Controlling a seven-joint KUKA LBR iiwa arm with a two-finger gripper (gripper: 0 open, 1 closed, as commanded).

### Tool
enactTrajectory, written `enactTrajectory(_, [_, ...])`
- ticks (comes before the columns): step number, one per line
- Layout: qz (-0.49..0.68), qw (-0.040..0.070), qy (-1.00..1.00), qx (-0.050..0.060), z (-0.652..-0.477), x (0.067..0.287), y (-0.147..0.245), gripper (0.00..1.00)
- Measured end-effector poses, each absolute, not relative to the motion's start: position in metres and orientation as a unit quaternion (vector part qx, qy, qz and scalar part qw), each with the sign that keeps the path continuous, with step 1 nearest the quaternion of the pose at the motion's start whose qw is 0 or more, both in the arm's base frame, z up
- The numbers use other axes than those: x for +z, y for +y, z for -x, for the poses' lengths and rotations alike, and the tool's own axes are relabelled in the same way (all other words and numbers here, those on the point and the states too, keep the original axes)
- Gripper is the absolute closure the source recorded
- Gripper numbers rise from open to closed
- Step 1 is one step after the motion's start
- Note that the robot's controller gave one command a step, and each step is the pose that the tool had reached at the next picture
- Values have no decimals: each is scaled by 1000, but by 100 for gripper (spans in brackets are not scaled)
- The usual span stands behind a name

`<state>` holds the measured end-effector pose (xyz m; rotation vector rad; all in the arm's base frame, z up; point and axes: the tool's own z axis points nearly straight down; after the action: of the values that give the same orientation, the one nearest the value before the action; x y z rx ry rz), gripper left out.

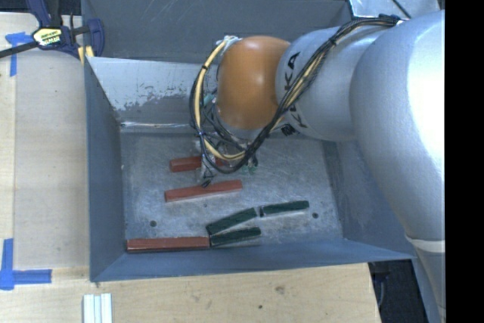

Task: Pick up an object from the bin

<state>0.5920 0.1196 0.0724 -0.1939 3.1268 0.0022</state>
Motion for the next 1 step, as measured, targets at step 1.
enactTrajectory(1, [62,4,998,1,-592,72,120,100])
